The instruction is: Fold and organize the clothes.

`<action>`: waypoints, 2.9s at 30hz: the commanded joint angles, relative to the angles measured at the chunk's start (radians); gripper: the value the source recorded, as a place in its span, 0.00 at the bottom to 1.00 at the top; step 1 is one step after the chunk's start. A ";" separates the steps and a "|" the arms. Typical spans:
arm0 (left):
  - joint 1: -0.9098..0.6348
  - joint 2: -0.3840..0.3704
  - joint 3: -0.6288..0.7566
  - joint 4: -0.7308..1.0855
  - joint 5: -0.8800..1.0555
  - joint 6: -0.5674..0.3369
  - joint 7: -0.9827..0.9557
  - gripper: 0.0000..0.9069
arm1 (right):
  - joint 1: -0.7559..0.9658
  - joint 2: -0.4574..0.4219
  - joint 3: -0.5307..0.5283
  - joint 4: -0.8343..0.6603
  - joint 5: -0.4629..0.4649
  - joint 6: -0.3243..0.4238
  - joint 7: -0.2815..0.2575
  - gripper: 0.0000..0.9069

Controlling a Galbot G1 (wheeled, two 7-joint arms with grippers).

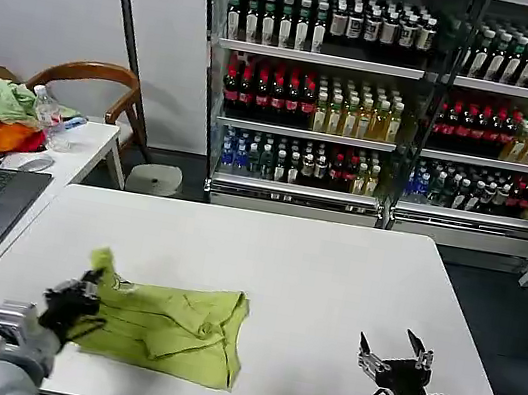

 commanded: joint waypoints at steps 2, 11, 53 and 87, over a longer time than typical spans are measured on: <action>-0.096 -0.109 0.309 0.007 0.058 -0.038 0.049 0.06 | -0.014 0.005 0.015 0.010 -0.015 -0.009 0.003 1.00; -0.220 -0.163 0.400 0.125 0.053 -0.038 0.030 0.06 | -0.046 0.015 0.051 0.032 -0.030 -0.014 0.003 1.00; -0.044 -0.010 0.090 0.235 -0.023 0.020 -0.010 1.00 | 0.019 0.025 0.014 -0.008 -0.021 0.016 -0.009 1.00; -0.076 -0.088 0.178 0.256 -0.005 -0.045 0.060 0.04 | 0.025 0.030 0.000 -0.018 -0.028 0.015 -0.008 1.00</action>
